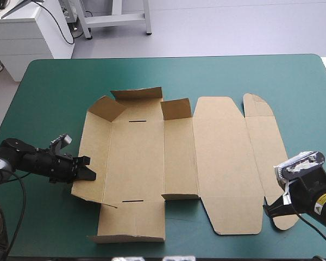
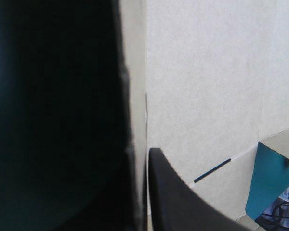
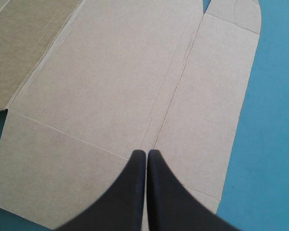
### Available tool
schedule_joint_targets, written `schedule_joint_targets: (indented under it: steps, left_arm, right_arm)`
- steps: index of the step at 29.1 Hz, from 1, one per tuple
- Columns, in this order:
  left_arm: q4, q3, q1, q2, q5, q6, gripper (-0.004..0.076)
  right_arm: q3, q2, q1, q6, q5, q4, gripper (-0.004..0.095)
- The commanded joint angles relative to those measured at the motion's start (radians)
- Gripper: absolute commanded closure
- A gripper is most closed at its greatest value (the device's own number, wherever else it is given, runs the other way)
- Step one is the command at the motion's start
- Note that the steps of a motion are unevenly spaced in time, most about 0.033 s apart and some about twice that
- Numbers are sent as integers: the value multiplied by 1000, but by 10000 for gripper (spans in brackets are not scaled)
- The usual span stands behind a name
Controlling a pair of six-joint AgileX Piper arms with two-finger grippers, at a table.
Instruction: Fold the box
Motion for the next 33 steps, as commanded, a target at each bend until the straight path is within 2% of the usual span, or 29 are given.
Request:
schedule_joint_targets:
  steps: [1,4,9,16,21,24,29,33]
  left_arm:
    - [-123,-18,-4,-29,62,99,731]
    - [-243,-30,-11,-33,104,246,731]
    - [-180,-166,-86,-33,118,191,731]
    - [79,-529,-275,-31,100,51,731]
    - [304,-757,-437,-27,-1,5,731]
    - [408,-823,-531,-27,-79,5,731]
    - [533,-850,-659,-24,-238,24,731]
    - [609,-850,-743,10,-274,84,731]
  right_arm:
    - [-25,2,-5,-8,-57,-11,910]
    - [-25,2,-5,-8,-57,-11,910]
    - [-25,2,-5,-8,-57,-13,910]
    - [-25,2,-5,-8,-57,-14,910]
    - [-25,2,-5,-8,-81,-19,910]
    - [-25,2,-5,-4,-99,-19,910]
    - [-25,2,-5,25,-99,-22,910]
    - [-25,2,-5,44,-99,-22,910]
